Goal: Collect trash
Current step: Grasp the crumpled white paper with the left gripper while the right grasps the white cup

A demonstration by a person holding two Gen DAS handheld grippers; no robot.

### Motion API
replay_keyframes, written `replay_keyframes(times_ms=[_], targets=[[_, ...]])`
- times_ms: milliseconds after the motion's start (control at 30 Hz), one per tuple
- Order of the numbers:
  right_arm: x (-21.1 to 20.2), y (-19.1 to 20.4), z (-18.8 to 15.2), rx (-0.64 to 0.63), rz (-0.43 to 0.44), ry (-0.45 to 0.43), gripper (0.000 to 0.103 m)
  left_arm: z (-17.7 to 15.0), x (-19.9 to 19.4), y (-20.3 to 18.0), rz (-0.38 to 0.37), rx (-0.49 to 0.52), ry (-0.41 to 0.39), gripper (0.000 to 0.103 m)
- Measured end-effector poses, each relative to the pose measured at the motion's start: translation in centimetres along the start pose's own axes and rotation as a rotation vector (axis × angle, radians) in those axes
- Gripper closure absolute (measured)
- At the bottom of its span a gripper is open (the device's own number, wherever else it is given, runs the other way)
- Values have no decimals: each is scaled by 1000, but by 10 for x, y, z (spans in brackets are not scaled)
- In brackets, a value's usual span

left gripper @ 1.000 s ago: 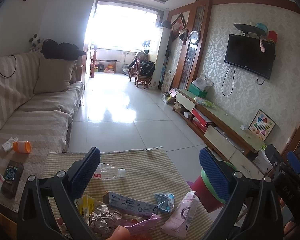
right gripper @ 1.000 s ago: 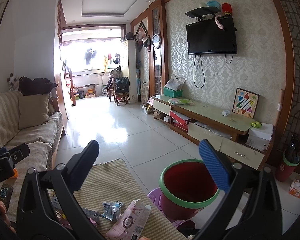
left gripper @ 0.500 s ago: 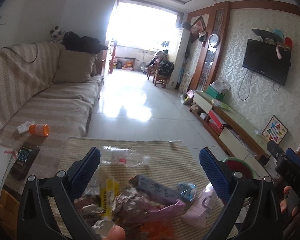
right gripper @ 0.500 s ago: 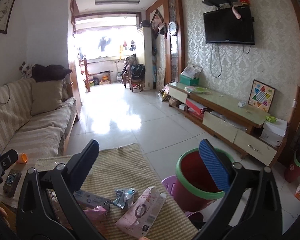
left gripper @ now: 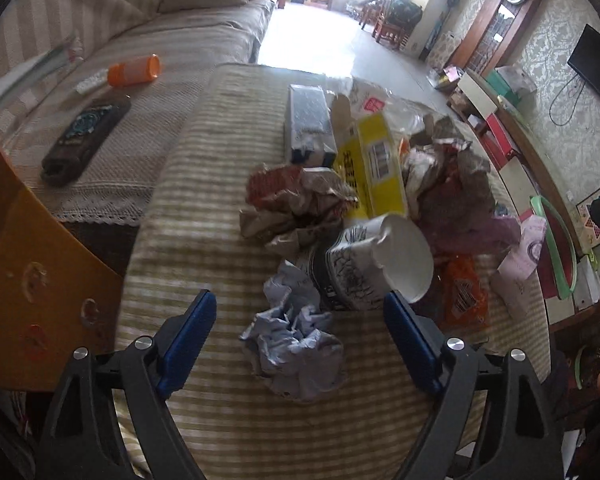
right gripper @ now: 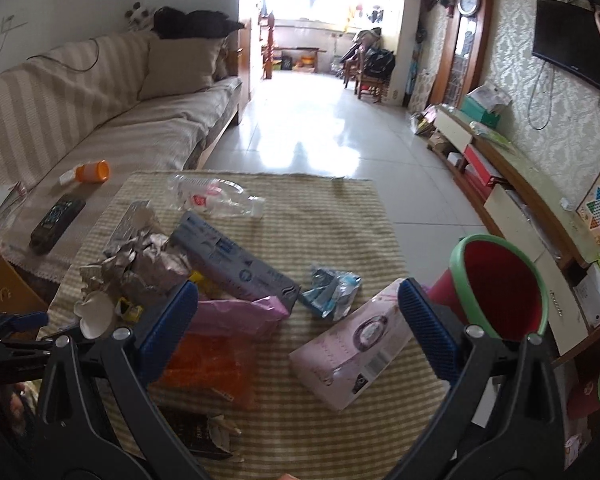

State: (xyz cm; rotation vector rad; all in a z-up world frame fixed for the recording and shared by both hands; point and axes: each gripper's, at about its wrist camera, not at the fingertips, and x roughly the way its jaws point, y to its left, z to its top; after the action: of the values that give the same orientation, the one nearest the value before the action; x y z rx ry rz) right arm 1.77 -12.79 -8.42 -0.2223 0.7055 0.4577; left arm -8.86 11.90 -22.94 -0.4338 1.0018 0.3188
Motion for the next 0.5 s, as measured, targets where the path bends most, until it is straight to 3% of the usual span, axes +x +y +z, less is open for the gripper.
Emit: replay_keyframes(times_ms=[167,233,333,500], targets=[[3,24,-2,-3,201,57,4,-16,17,-8,6,44,43,27],[9,36,-2,-6,253,78,4,-18,17,-4,22,36,47,66],[14,54,-3,3,359,121,4,-22,2,7,-42,-22,20,69],[34,90,-11,-67,427,195,14,-39,-36,10,-25,-2,-52,69]])
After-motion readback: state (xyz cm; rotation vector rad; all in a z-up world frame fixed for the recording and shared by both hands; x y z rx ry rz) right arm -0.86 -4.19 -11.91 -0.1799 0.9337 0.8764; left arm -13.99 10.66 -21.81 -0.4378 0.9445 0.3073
